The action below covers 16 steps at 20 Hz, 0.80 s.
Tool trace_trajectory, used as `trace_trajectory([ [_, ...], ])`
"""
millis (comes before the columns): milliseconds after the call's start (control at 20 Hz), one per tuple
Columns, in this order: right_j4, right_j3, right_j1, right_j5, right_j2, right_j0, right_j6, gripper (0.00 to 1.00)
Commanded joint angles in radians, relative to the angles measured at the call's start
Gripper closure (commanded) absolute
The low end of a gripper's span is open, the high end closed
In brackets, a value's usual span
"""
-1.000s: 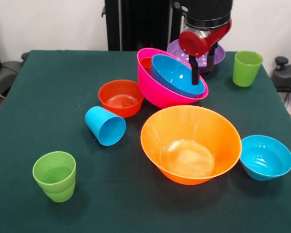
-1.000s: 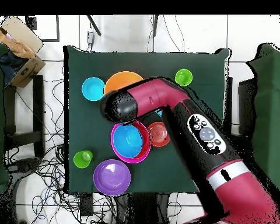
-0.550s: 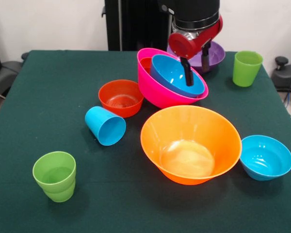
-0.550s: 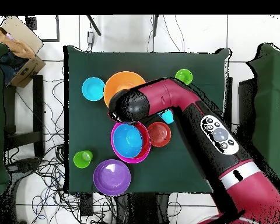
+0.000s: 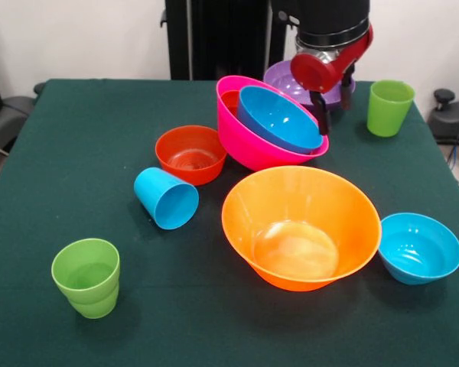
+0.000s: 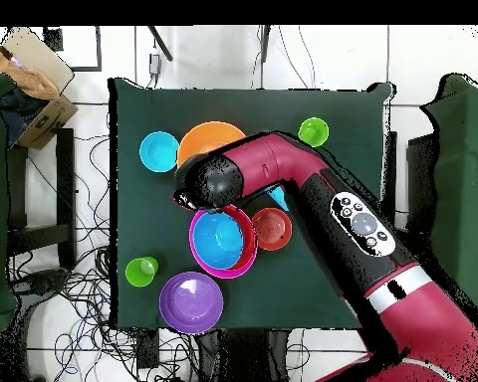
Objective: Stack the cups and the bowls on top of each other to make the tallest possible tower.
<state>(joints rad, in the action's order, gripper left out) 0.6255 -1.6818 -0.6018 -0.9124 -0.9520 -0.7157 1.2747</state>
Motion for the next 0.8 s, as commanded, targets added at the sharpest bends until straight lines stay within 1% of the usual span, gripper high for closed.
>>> trace_trajectory([
  [50, 0.105, -0.048, 0.054, 0.016, -0.017, 0.012, -0.293, 0.00],
  [450, 0.178, -0.064, 0.104, 0.092, -0.014, 0.001, -0.275, 0.00],
  [550, 0.198, -0.075, 0.124, 0.134, -0.016, -0.012, -0.265, 0.00],
  [800, 0.241, -0.095, 0.158, 0.185, -0.016, -0.037, -0.269, 0.00],
])
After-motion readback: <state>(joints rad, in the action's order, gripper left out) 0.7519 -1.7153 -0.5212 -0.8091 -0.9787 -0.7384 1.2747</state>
